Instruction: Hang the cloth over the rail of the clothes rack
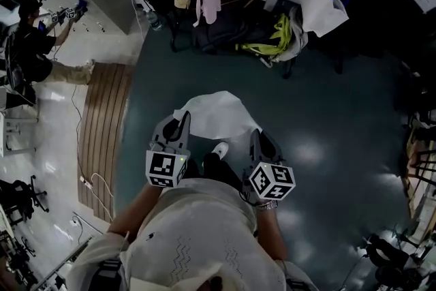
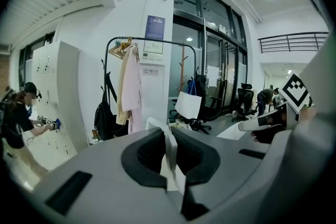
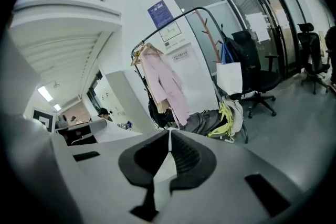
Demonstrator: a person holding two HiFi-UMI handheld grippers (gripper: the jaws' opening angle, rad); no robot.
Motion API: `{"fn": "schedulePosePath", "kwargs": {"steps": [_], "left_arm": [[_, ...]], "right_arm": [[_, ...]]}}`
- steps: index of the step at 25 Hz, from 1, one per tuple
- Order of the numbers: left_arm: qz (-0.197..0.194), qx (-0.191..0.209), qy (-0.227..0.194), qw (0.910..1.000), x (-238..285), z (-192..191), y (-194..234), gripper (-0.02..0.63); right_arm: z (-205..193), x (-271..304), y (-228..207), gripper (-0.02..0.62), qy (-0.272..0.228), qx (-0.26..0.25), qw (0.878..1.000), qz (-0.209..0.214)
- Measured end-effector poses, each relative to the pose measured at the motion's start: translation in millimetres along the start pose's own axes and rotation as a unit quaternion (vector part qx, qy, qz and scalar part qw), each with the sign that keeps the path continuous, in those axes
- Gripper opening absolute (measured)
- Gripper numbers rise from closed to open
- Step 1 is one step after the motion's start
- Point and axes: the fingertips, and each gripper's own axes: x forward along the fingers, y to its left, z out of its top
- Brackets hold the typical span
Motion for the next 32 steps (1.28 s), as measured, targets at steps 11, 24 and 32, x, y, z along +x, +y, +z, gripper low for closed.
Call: {"fn": "schedulePosePath", "kwargs": {"steps": [11, 24, 32], "left_arm": [[-0.018, 0.001, 0.021, 0.9996, 61, 4, -7, 0.020], [-0.079, -0.020, 0.023, 0.9964, 203, 46, 22, 0.020], [-0.105, -0.021, -0.003, 0.9943, 287, 98, 77, 0.020]], "right_arm": [[25, 30, -48, 0.025, 0.001, 0.016, 1.000, -0.026], [95, 118, -83, 0.025, 0.010, 0.026, 0.996, -0.083], [179, 195, -84, 0.025, -0.021, 0.007, 0.994, -0.105]]}}
